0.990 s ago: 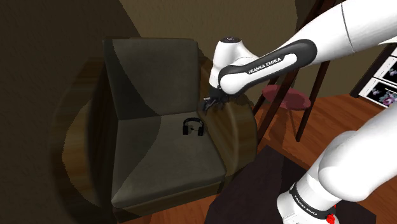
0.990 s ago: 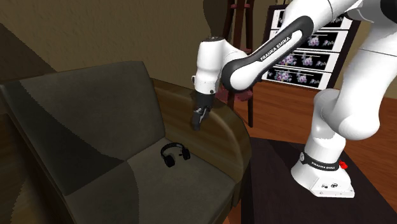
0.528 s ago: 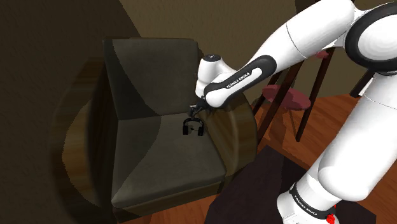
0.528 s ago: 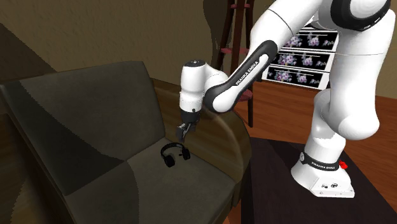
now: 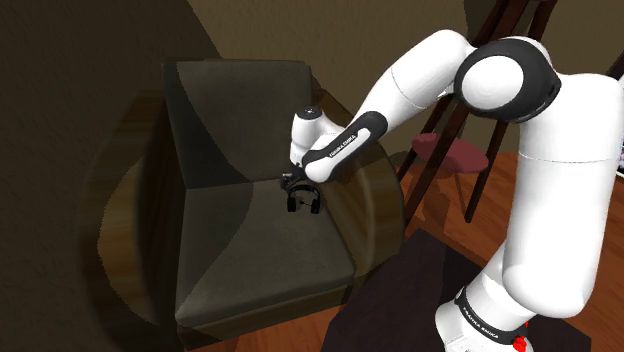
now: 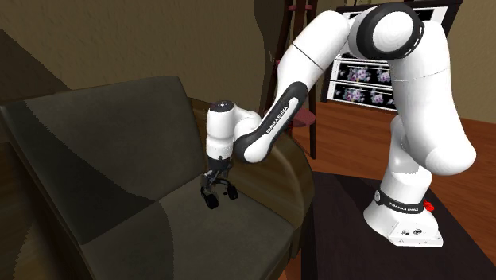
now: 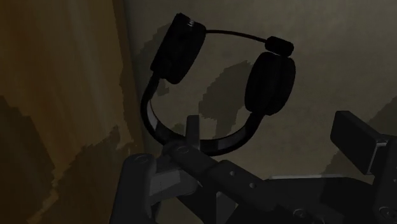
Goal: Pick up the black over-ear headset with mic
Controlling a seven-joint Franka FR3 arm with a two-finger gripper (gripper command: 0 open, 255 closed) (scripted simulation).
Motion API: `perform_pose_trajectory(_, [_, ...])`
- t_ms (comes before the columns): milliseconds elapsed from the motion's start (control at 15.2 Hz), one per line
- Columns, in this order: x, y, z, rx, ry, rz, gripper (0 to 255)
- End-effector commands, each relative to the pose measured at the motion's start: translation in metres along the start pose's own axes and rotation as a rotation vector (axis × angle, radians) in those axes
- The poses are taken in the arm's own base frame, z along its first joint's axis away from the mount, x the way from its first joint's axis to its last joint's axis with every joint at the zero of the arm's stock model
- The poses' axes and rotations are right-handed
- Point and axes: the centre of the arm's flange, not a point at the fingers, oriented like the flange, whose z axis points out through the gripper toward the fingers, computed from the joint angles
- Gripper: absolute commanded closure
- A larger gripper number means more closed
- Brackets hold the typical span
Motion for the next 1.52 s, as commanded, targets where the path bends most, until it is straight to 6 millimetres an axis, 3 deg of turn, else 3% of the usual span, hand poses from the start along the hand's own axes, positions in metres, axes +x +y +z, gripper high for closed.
perform_pose_trajectory(0, [0.013, -0.010, 0.023, -0.004, 0.009, 0.024, 0])
perform_pose_trajectory(198, [0.030, -0.020, 0.051, -0.008, 0.020, 0.055, 0])
perform_pose_trajectory(792, [0.021, -0.023, 0.090, -0.008, 0.020, 0.055, 0])
perform_pose_trajectory(858, [0.021, -0.023, 0.090, -0.009, 0.020, 0.055, 255])
perform_pose_trajectory(1452, [0.022, -0.023, 0.090, -0.008, 0.020, 0.055, 255])
